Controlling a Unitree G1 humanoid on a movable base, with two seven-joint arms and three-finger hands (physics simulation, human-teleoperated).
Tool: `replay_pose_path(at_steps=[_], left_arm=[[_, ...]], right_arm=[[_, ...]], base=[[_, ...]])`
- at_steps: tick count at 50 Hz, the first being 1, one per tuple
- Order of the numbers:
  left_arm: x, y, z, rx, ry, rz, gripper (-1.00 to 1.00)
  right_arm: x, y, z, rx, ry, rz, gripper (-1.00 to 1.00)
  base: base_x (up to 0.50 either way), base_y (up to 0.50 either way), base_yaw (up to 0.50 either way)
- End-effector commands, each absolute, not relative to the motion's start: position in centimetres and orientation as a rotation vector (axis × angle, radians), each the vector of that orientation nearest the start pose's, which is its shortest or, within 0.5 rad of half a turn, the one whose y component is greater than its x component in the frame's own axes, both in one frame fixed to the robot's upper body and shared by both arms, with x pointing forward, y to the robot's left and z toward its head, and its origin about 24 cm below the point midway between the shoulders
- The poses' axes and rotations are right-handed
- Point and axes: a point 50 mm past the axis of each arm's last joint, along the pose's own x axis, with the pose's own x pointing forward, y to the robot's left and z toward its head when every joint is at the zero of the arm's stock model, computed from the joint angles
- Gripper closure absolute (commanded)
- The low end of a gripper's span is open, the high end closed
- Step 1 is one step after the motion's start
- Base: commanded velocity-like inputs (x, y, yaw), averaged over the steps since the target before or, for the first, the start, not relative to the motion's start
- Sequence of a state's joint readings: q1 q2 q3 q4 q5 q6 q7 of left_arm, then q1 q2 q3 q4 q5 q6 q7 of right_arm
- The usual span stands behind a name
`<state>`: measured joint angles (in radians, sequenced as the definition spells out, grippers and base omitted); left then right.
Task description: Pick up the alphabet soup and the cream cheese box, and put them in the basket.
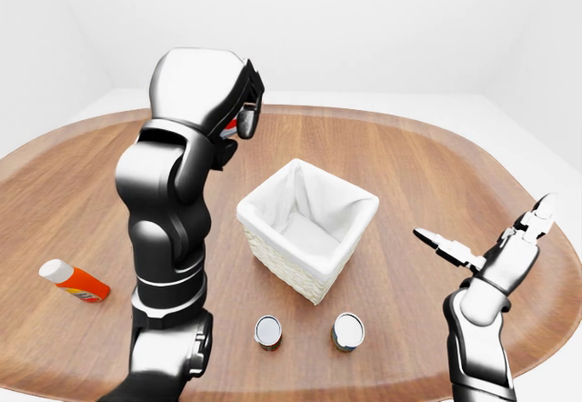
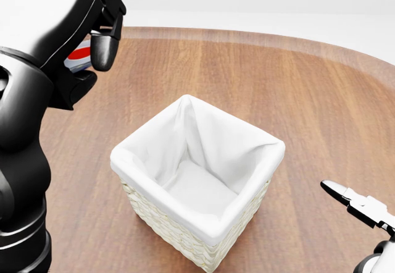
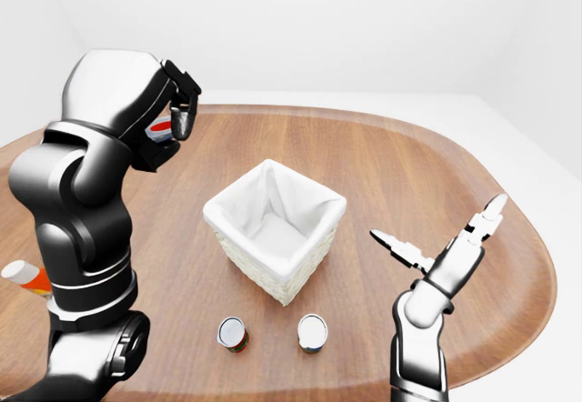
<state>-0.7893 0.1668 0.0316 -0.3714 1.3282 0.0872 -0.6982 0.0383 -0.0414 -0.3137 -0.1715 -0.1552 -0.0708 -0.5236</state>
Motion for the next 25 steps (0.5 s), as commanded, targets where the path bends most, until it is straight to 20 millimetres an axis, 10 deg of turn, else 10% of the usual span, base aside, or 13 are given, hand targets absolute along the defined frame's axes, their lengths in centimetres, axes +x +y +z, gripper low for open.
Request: replay_pose_path(at_steps=[1, 25], left_arm=[[28.6, 9.1, 32.3, 1.490, -0.596, 0.112, 1.00], [28.8, 4.3, 29.8, 1.424, -0.604, -0.084, 1.00]], right_arm=[[21.7, -25.3, 8.6, -0.190, -0.248, -0.840, -1.00], [21.7, -25.3, 8.6, -0.187, -0.243, -0.839, -1.00]], base=[[0.00, 0.00, 0.00], [0.00, 0.00, 0.00]])
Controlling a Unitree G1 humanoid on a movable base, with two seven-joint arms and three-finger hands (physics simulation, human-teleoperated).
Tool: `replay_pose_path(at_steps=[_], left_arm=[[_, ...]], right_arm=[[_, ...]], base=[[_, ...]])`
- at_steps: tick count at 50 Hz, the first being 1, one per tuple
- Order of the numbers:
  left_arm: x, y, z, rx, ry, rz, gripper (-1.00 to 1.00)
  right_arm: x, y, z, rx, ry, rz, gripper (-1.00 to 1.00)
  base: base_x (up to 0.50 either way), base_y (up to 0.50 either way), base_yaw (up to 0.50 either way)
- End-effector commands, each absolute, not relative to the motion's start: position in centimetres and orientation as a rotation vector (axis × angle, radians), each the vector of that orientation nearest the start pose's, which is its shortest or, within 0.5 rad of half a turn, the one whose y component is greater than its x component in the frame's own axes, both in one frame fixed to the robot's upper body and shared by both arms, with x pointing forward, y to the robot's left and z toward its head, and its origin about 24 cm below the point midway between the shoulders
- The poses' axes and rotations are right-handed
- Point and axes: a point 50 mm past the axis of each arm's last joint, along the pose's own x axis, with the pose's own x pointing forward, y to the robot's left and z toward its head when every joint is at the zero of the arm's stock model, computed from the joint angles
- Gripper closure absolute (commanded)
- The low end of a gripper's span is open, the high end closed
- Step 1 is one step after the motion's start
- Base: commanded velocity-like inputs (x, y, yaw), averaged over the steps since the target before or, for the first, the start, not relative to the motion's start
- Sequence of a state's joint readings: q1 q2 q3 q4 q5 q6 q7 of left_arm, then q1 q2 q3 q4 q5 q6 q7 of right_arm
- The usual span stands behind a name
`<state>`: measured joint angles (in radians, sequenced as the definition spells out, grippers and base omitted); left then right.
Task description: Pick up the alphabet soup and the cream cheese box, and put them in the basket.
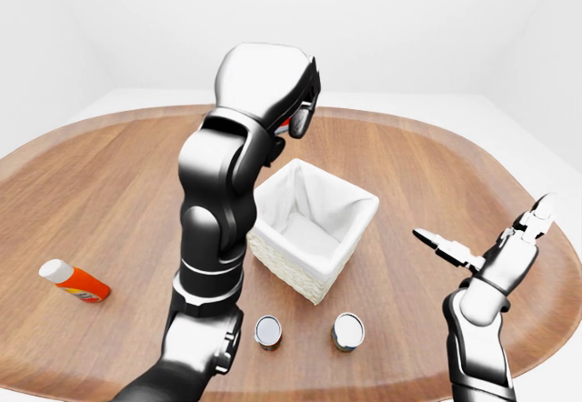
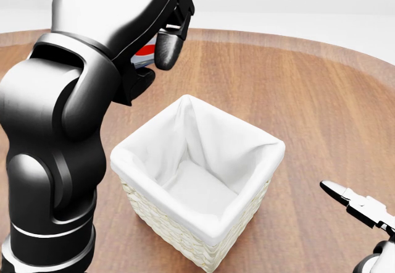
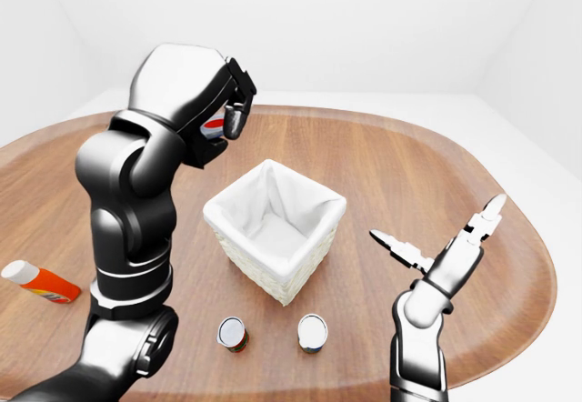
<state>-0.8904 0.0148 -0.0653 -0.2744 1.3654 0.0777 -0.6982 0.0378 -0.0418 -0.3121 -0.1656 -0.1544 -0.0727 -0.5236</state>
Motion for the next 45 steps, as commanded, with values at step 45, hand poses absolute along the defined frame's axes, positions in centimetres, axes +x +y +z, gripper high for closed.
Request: replay_pose_path(at_steps=[45], left_arm=[[32.1, 0.0, 19.3, 1.439, -0.328, -0.559, 1.00]], right_arm=[[21.9, -25.3, 8.4, -0.190, -0.242, -0.832, -1.00]], base=[[0.00, 0.00, 0.00]])
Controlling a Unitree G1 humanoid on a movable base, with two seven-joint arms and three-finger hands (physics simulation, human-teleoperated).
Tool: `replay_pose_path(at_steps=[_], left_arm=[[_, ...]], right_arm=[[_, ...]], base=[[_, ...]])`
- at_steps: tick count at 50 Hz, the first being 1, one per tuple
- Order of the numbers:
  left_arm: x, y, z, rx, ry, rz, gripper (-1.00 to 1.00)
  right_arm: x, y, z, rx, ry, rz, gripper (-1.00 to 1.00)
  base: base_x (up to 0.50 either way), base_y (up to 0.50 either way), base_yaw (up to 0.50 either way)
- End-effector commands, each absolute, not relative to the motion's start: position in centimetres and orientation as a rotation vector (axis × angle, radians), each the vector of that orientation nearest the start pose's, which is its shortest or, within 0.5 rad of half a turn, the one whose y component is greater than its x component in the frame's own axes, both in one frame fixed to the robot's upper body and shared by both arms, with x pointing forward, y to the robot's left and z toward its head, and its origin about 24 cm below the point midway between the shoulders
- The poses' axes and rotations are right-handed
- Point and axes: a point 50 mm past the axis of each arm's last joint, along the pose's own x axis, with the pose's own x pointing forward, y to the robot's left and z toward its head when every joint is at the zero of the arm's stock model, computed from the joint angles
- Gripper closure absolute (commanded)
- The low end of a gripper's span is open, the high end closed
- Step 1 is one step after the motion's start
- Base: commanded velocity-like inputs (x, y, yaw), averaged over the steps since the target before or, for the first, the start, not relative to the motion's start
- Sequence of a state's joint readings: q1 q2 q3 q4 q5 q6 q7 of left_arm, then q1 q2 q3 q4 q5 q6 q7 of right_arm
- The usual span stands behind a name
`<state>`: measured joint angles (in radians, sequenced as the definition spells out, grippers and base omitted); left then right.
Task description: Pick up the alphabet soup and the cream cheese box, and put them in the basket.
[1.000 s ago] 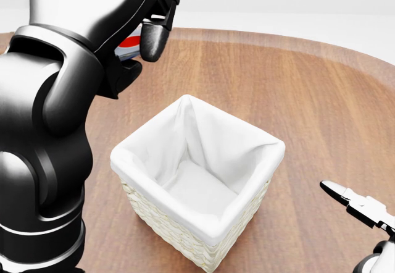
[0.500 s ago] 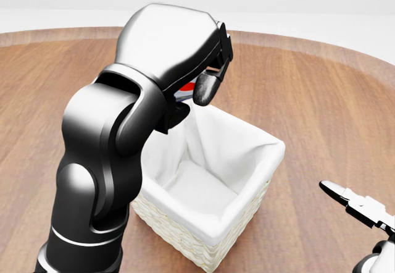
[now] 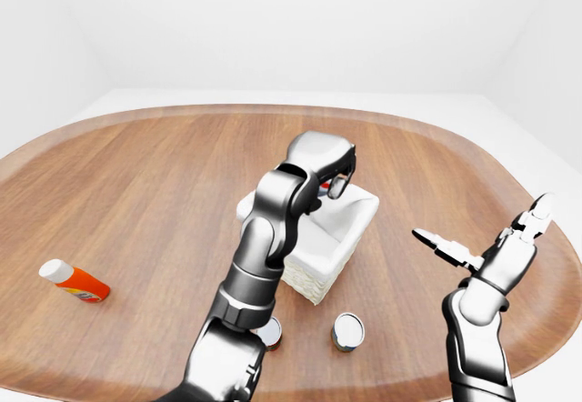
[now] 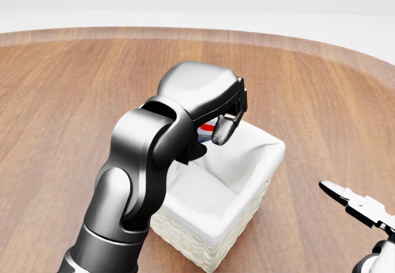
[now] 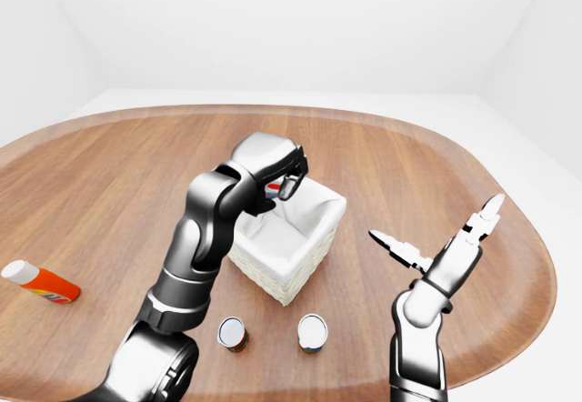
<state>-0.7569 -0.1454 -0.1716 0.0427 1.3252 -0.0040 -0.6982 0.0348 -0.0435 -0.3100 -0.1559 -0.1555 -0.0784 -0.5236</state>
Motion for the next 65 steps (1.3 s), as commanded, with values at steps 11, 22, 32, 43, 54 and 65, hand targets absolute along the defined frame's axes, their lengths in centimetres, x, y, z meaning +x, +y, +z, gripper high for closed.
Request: replay_pose_path(at_steps=[11, 22, 32, 43, 54, 65], left_arm=[[33.0, 0.0, 17.8, 1.422, -0.307, -0.563, 1.00], [33.3, -0.4, 17.4, 1.420, -0.305, -0.574, 1.00], [33.1, -0.6, 16.9, 1.392, -0.292, -0.609, 1.00], [33.1, -0.5, 17.4, 1.424, -0.292, -0.585, 1.00], [33.1, -0.2, 17.9, 1.417, -0.300, -0.562, -1.00], [32.6, 0.6, 19.7, 1.386, -0.322, -0.529, -1.00]], right_arm=[[21.8, -25.2, 8.4, -0.192, -0.243, -0.833, -1.00], [21.8, -25.2, 8.4, -0.195, -0.243, -0.832, -1.00], [21.8, -25.2, 8.4, -0.195, -0.242, -0.834, -1.00], [21.9, -25.2, 8.4, -0.196, -0.242, -0.831, -1.00], [21.9, -25.2, 8.4, -0.198, -0.243, -0.830, -1.00], [21.8, -25.2, 8.4, -0.200, -0.243, -0.831, -1.00]], base=[[0.00, 0.00, 0.00], [0.00, 0.00, 0.00], [0.00, 0.00, 0.00], [0.00, 0.00, 0.00], [0.00, 0.00, 0.00], [0.00, 0.00, 0.00]])
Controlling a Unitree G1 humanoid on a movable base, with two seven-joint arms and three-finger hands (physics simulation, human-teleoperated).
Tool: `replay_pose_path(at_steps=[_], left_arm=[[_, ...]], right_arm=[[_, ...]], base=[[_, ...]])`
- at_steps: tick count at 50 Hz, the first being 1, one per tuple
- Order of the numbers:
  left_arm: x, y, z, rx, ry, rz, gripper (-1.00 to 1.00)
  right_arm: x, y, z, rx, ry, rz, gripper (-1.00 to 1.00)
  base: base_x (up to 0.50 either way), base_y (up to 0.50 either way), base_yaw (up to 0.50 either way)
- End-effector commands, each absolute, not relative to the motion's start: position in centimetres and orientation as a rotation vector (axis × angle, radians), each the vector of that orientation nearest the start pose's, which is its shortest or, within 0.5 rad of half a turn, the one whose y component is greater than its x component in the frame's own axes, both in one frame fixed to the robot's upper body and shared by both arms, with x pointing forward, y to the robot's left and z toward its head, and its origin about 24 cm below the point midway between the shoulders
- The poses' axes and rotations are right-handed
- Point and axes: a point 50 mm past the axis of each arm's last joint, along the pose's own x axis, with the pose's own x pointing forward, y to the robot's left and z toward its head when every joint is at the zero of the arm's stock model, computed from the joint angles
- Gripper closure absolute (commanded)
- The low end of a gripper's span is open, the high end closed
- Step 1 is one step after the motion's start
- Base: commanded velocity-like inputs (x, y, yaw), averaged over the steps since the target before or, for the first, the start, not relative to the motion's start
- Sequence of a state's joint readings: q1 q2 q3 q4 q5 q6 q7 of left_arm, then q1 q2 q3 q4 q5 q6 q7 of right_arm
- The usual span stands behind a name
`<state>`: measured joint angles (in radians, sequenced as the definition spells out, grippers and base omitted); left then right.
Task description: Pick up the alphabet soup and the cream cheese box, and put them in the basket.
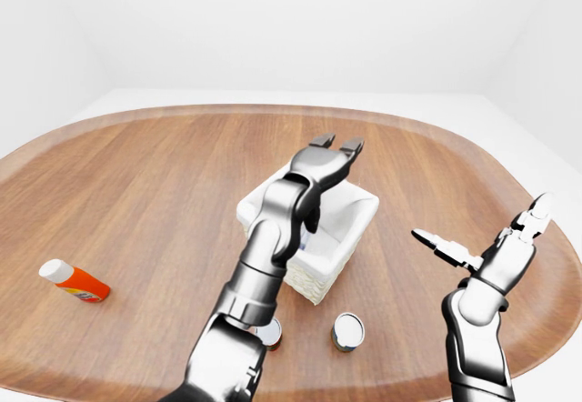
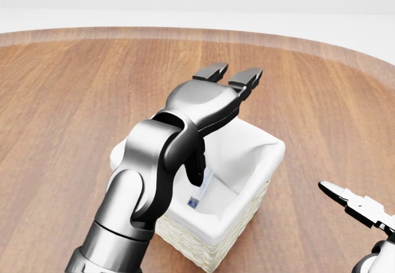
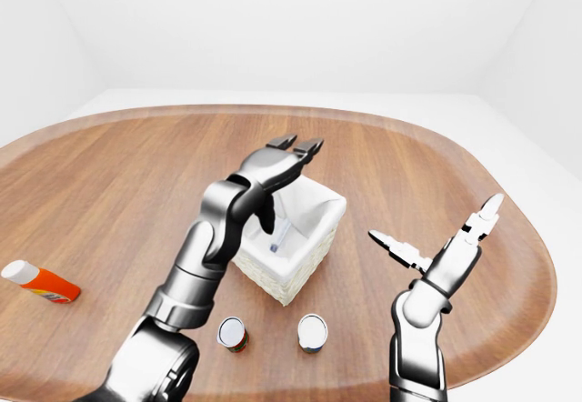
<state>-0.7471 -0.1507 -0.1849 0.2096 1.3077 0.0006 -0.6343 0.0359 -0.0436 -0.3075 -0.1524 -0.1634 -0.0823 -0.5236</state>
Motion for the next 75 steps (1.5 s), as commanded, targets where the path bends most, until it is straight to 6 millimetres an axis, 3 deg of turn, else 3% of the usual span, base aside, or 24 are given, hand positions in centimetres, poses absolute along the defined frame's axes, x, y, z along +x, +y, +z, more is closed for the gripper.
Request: replay_pose_path(at_steps=[1, 12, 24, 30, 34, 45, 51, 59, 62, 75], left_arm=[[32.6, 0.7, 19.9, 1.387, -0.323, -0.530, -1.00], [30.7, 1.6, 24.1, 1.364, -0.459, -0.376, -1.00], [29.5, 3.5, 25.9, 1.293, -0.525, -0.288, -1.00], [27.8, 4.9, 28.1, 1.273, -0.629, -0.192, -1.00], [26.4, 6.5, 30.7, 1.252, -0.735, -0.092, -1.00], [22.6, 8.5, 34.6, 1.237, -0.954, 0.071, -1.00], [21.7, 9.9, 35.5, 1.320, -0.971, 0.190, -1.00], [19.1, 11.4, 36.3, 1.336, -1.049, 0.323, -1.00], [17.5, 12.5, 37.0, 1.377, -1.077, 0.447, -1.00], [15.6, 14.9, 36.4, 1.478, -1.085, 0.490, -1.00]], right_arm=[[21.8, -25.2, 8.4, -0.200, -0.244, -0.831, -1.00], [21.9, -25.2, 8.3, -0.200, -0.241, -0.830, -1.00], [21.9, -25.3, 8.3, -0.198, -0.240, -0.831, -1.00], [21.8, -25.2, 8.4, -0.201, -0.244, -0.831, -1.00], [21.8, -25.2, 8.3, -0.203, -0.239, -0.831, -1.00], [21.8, -25.2, 8.4, -0.204, -0.244, -0.831, -1.00], [21.8, -25.2, 8.4, -0.205, -0.244, -0.830, -1.00], [21.8, -25.2, 8.4, -0.205, -0.244, -0.830, -1.00], [21.8, -25.2, 8.5, -0.205, -0.244, -0.833, -1.00], [21.9, -25.2, 8.3, -0.205, -0.241, -0.829, -1.00]], base=[[0.00, 0.00, 0.00], [0.00, 0.00, 0.00], [0.00, 0.00, 0.00], [0.00, 0.00, 0.00], [0.00, 0.00, 0.00], [0.00, 0.00, 0.00], [0.00, 0.00, 0.00], [0.00, 0.00, 0.00], [0.00, 0.00, 0.00], [0.00, 0.00, 0.00]])
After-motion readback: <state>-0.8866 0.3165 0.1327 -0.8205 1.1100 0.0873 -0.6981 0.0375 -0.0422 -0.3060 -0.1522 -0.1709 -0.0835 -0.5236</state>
